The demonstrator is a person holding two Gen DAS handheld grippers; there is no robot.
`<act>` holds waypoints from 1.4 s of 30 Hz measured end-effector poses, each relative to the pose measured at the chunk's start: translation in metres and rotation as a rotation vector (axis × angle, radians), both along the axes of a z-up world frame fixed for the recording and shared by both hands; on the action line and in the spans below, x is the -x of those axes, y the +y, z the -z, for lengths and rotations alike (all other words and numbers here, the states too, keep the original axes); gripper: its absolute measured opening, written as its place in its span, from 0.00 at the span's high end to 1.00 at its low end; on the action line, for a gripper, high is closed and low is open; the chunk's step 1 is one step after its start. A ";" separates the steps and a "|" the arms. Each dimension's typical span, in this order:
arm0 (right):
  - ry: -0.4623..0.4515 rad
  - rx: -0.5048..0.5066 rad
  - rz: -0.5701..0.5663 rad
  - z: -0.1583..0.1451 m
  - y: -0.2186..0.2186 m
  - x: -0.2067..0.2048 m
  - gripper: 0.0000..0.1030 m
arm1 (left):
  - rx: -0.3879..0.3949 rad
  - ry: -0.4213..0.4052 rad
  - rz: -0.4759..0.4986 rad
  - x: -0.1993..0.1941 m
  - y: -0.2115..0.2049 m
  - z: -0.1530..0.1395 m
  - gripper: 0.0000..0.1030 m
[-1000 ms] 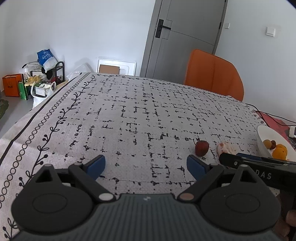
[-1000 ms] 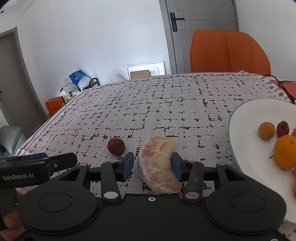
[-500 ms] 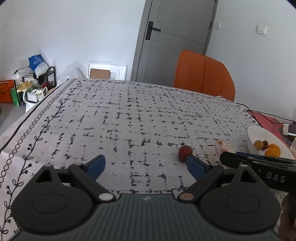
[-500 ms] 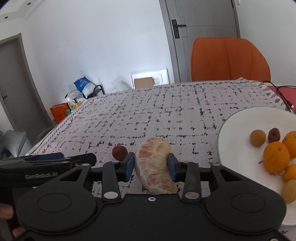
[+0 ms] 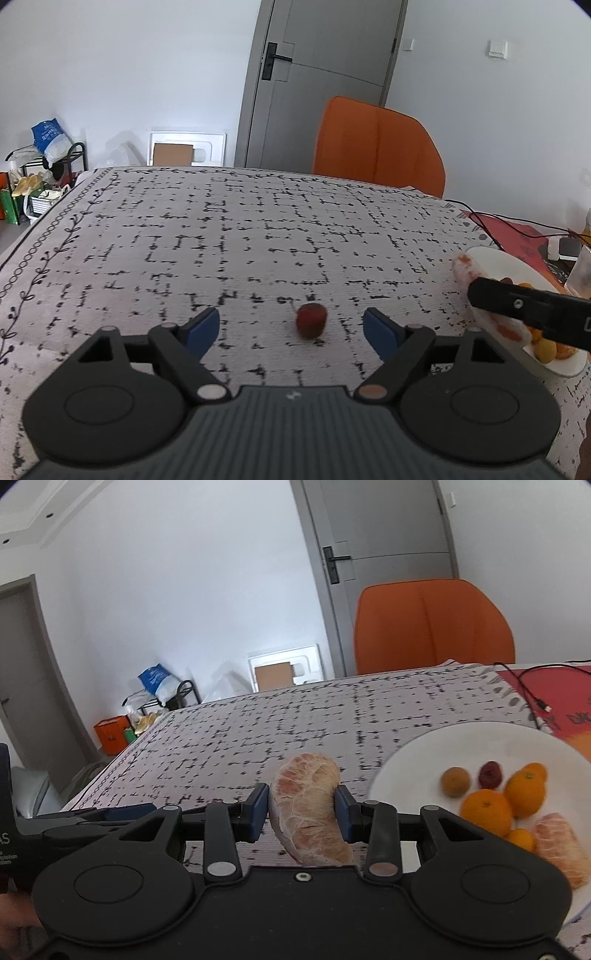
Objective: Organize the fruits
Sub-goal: 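Grasp the dark red plum with the left gripper while the right gripper lifts the segment, then carry the plum and peeled segment into the white bowl and open both grippers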
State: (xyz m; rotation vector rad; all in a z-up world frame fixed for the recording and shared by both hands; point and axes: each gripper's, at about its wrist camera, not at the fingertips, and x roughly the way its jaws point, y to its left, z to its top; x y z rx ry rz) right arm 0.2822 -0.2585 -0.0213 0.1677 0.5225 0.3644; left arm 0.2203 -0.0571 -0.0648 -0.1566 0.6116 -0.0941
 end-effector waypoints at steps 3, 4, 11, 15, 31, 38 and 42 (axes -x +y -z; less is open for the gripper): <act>-0.001 -0.006 0.017 0.001 -0.010 0.001 0.64 | -0.002 0.003 0.002 -0.004 -0.006 0.001 0.25; -0.001 -0.009 0.022 0.001 -0.013 0.001 0.64 | -0.001 0.006 0.004 -0.005 -0.007 0.002 0.27; -0.005 -0.027 0.053 0.003 -0.032 0.004 0.64 | -0.033 0.026 0.004 -0.015 -0.022 0.009 0.42; -0.006 -0.039 0.072 0.005 -0.044 0.006 0.64 | -0.053 0.030 -0.016 -0.020 -0.027 0.014 0.63; -0.014 -0.063 0.168 0.011 -0.090 0.013 0.64 | -0.030 -0.034 0.086 -0.009 -0.069 -0.010 0.79; -0.021 -0.049 0.224 0.014 -0.112 0.016 0.64 | -0.029 -0.061 0.136 -0.006 -0.091 -0.019 0.79; -0.028 -0.035 0.253 0.015 -0.125 0.015 0.64 | -0.030 -0.073 0.160 -0.005 -0.103 -0.024 0.79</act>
